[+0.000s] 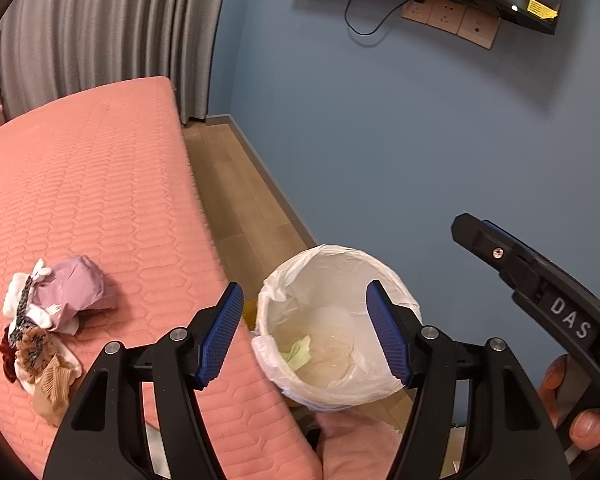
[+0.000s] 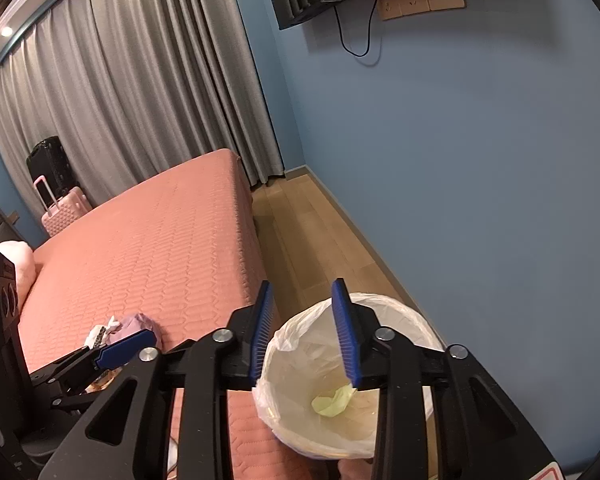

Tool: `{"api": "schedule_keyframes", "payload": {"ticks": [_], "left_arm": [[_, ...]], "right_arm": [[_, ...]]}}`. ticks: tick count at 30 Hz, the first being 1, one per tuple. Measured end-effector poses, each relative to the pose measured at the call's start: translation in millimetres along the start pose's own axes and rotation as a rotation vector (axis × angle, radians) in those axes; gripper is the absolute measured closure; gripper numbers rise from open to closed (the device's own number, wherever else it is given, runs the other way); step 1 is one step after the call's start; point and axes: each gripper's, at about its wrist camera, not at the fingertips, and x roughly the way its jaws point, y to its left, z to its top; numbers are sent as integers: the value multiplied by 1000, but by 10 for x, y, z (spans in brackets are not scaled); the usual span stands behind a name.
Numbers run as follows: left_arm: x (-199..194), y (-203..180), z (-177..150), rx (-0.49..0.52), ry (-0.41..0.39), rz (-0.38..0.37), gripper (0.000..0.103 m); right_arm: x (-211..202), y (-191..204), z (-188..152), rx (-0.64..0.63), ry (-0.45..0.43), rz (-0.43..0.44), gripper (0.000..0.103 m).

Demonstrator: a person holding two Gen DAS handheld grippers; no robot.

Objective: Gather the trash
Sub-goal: 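Carry both items to the wastebasket and open both tools to drop them, then return to the bed and grasp the grey pouch with the right tool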

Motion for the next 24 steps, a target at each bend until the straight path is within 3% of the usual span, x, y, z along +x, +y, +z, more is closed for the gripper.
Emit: {"api": "schedule_keyframes", "payload": {"ticks": [9,15,24], "left_arm": [[-222,502,-292,-64,-5,90,42],[-377,862,-577,-123,1,174,34],[-614,1423,-964,-198,5,274,21]], "right_arm": [[-47,442,-387,-59,64,73,60],[-60,854,-737,-118,123,131,48],[109,1346,-1291,-195,247,179,43]]}}
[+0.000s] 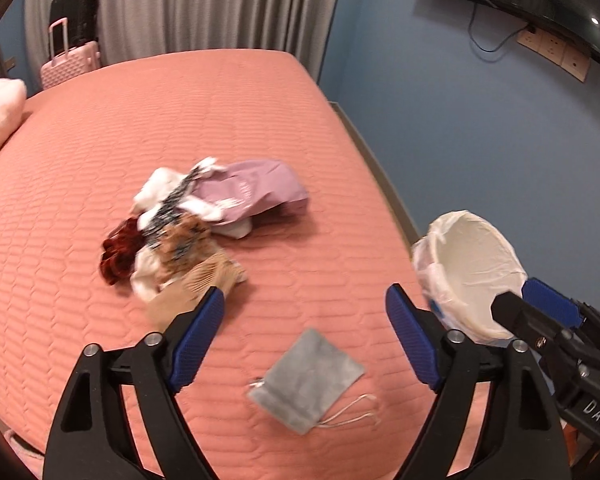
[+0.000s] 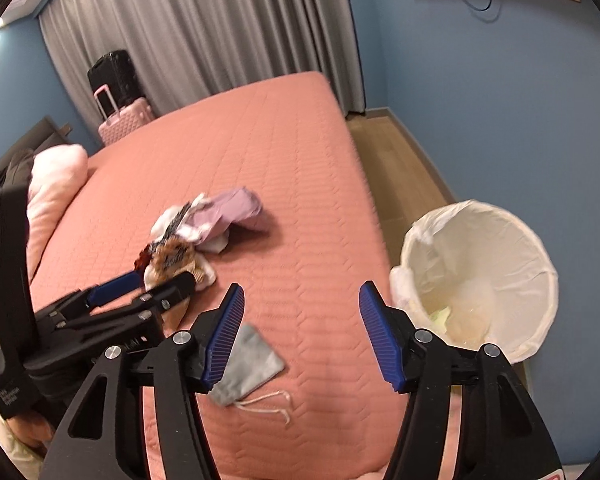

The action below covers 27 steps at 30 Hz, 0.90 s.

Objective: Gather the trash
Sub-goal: 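Return to the bed and grasp the grey pouch with the right tool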

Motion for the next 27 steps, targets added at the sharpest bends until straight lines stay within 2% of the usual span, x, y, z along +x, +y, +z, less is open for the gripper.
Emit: {"api": "schedule_keyframes", "payload": {"ticks": [7,15,21,27], "left_arm": [[33,499,-261,-52,34,74,20],[63,841,-503,-91,90,111,20],[140,956,-592,-113,123,119,20],[225,1043,-622,-133,133,124,20]], "right_arm": [[374,322,-417,-41,134,43,43],[802,598,-937,-99,272,48,43],[1042,755,-1123,-143,308,14,43],[1195,769,-1127,-168,297,-41,43]]}}
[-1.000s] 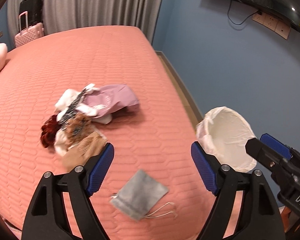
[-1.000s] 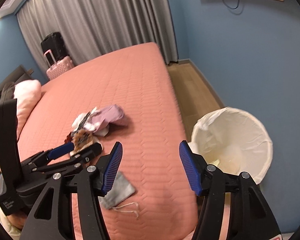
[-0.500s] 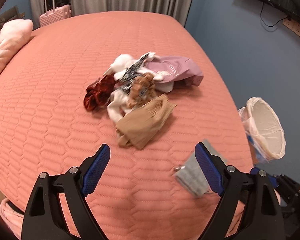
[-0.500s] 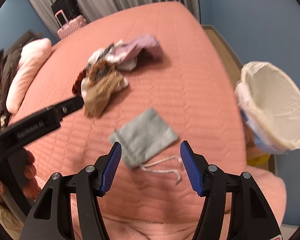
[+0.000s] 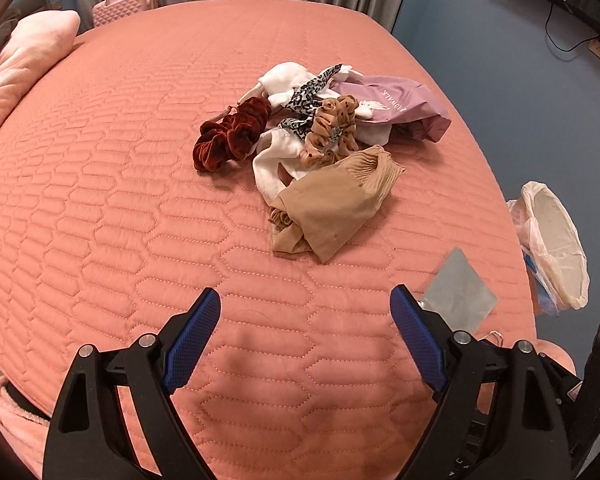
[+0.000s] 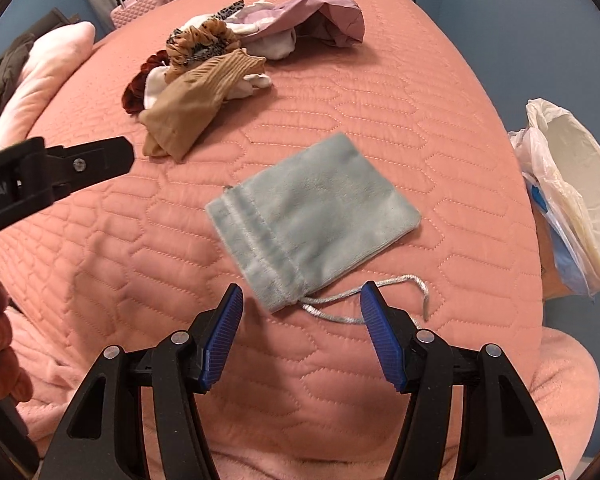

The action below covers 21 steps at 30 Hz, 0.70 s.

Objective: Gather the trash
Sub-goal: 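Return to the bed and grasp the grey pouch with the right tool, then grasp the beige stocking with the left tool while the right tool lifts the pouch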

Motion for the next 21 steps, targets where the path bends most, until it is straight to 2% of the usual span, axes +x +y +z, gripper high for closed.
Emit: {"api": "schedule_keyframes", "payload": {"ticks": [5,14,18,21], "left_arm": [[96,54,67,-25,4,-2,20],[295,-49,302,9,-15,-12,20],[392,-83,380,19,-13,-15,22],[459,-113,402,39,7,-23,35]], "right_arm": [[33,-71,151,30,-9,2,52],[59,-229,441,101,-18,35,91],[21,-278,551,129,-33,63,94],[-69,-292,607,140,-58,77,95]]}}
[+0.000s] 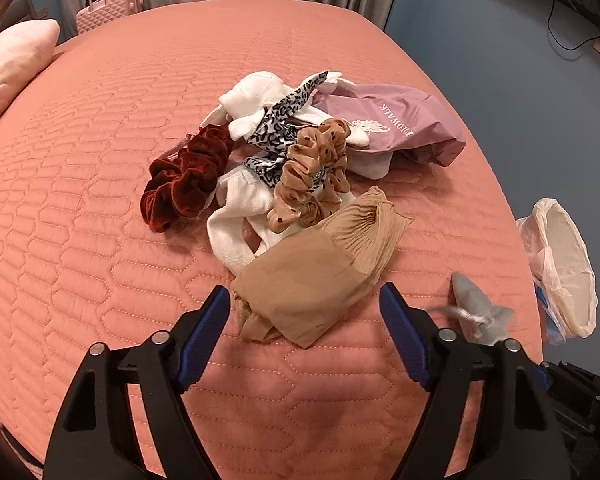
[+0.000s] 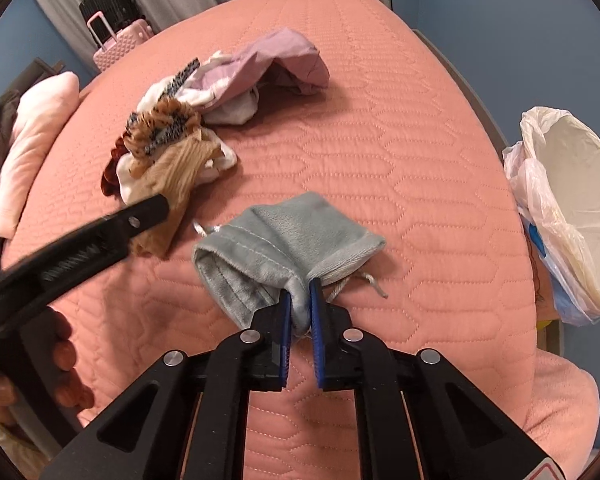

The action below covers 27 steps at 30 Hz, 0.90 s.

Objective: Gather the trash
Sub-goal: 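Grasp the beige stocking with the left tool while the right tool lifts the pouch, then carry stocking and pouch over the wastebasket and open both tools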

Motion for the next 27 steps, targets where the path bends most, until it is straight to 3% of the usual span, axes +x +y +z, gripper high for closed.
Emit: {"api": "schedule_keyframes", "payload": {"ticks": [9,14,27], "left_arm": [[-22,-33,-66,18,38,-34,89],[-191,-139,-74,40,14,-59,95],[-820,-734,106,128,-118,-148,96]], "right_arm": [[-336,40,171,9,-74,43,95],[-573,42,251,8,-129,60,95],[-1292,-253,427,44,-294,50,95]]}}
